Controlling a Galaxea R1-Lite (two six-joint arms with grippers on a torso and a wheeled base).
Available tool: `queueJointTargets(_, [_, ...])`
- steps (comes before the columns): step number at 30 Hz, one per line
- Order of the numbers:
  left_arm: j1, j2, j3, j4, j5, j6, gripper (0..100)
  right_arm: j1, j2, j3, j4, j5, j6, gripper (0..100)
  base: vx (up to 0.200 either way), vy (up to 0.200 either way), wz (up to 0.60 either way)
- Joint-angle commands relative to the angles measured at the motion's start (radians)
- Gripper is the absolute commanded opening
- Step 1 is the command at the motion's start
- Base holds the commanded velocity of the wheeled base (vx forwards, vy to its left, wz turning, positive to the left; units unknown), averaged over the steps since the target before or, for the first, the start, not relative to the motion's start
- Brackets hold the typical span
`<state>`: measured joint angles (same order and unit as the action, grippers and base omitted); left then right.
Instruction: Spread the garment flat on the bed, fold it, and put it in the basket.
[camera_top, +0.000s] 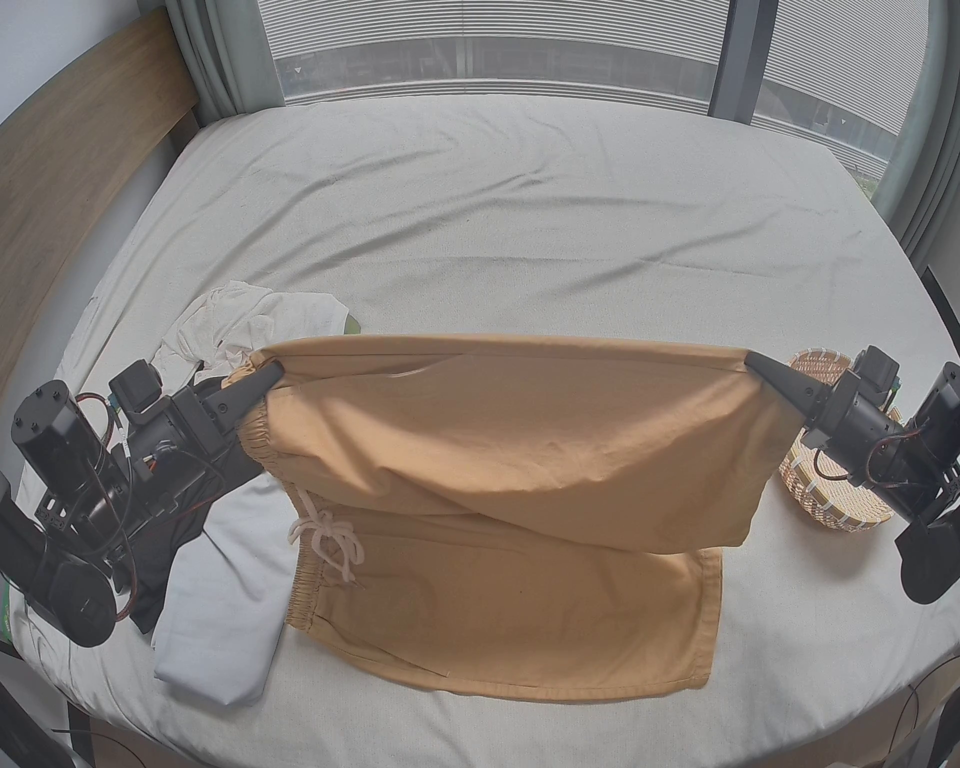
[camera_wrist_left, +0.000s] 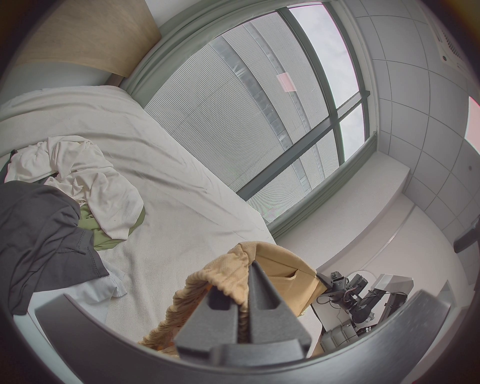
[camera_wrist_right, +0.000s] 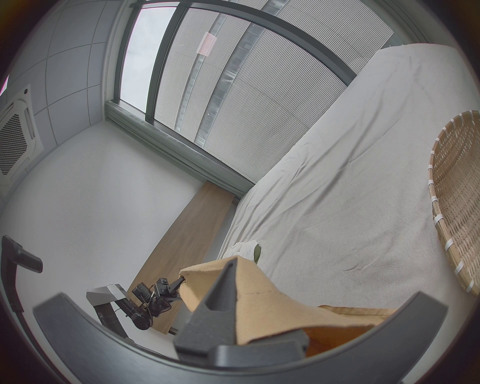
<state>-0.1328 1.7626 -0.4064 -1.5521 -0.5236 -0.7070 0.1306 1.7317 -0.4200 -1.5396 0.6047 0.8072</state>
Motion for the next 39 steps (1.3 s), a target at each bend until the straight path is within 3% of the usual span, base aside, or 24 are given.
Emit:
queueJointTargets(1, [0.001,0.003,0.0,0.0,0.001,0.0,0,0.001,0.0,0.0,-0.001,0.0,0.0,0,0.0,0.0,0.0])
queueJointTargets(11, [-0.01,0.081,-0.061,-0.002,0.013,0.0,0,0.006,0.005,-0.034,-0.001,0.0,-0.002,0,0.0,0.0,0.0])
queueJointTargets(19, [-0.028,0.146,-0.123,-0.002,0.043,0.003,0,-0.006,0.081,-0.157,0.006,-0.005,-0.002,0,0.0,0.0,0.0])
queueJointTargets(26, [-0.024,0.21,-0.242,0.0,0.111,0.0,0,-0.043,0.174,-0.192,-0.001,-0.005,-0.003,0,0.0,0.0,0.0])
queueJointTargets(39, [-0.025,0.29,-0.293,-0.002,0.116,0.003,0,-0.051,0.261,-0.322,0.001,-0.008,-0.002,0,0.0,0.0,0.0])
